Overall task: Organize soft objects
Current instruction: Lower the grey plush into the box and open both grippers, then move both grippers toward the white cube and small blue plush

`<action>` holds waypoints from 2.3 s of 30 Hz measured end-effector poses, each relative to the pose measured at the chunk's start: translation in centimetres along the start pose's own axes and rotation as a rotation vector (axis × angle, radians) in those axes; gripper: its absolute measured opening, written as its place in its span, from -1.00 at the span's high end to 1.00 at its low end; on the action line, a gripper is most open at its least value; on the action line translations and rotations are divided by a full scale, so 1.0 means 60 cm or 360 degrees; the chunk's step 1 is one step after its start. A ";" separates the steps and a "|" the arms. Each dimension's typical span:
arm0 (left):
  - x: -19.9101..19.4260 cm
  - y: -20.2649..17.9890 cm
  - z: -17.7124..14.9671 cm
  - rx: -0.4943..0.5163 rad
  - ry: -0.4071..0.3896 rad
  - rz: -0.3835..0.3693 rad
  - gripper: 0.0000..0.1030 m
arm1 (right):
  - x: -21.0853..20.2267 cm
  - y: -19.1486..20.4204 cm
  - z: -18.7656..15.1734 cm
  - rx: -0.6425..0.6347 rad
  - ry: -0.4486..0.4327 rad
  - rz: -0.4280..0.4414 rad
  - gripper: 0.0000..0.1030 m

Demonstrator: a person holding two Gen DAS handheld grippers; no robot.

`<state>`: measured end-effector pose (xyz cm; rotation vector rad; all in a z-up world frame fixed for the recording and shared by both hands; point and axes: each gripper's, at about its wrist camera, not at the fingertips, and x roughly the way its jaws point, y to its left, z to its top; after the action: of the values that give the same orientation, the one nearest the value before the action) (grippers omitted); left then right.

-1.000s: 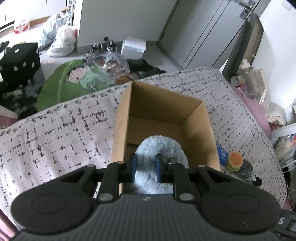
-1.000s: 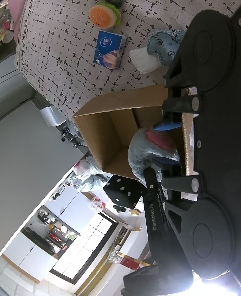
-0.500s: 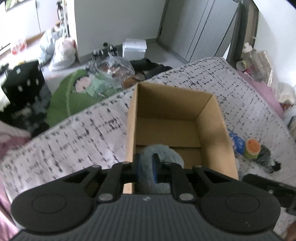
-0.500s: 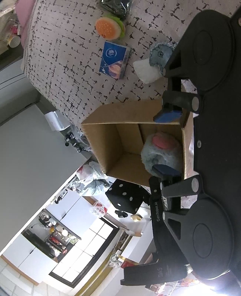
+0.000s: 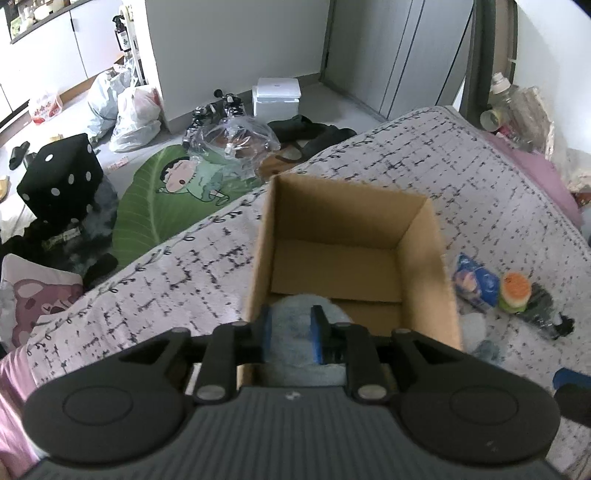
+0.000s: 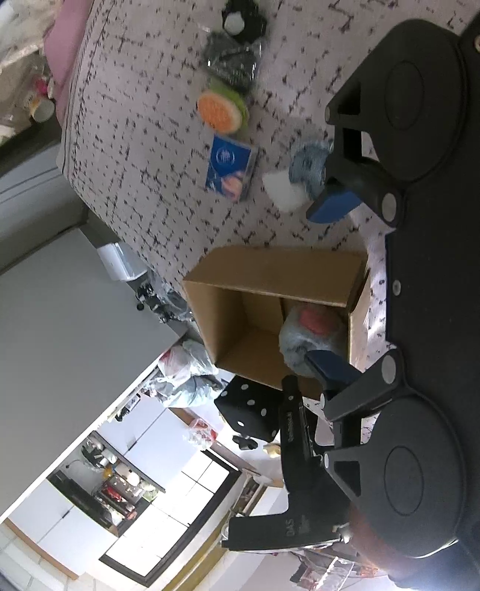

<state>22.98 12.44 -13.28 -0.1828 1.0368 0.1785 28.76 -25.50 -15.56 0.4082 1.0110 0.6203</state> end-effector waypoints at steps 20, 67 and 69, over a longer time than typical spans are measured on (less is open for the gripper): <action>-0.108 -0.162 -0.015 0.0165 -0.0145 -0.0074 -0.90 | -0.086 -0.093 0.016 0.0192 -0.0100 -0.0042 -0.96; -0.070 -0.331 -0.094 0.0087 -0.0063 -0.0175 -0.95 | -0.135 -0.275 0.031 0.0556 -0.0212 -0.0033 -0.99; -0.065 -0.327 -0.093 0.0066 -0.0084 -0.0173 -0.94 | -0.119 -0.273 0.031 0.0541 -0.0183 -0.0042 -0.99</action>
<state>20.95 -8.14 -11.40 -0.1951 0.9750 0.0630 32.40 -42.63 -19.56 0.7202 1.0114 0.3956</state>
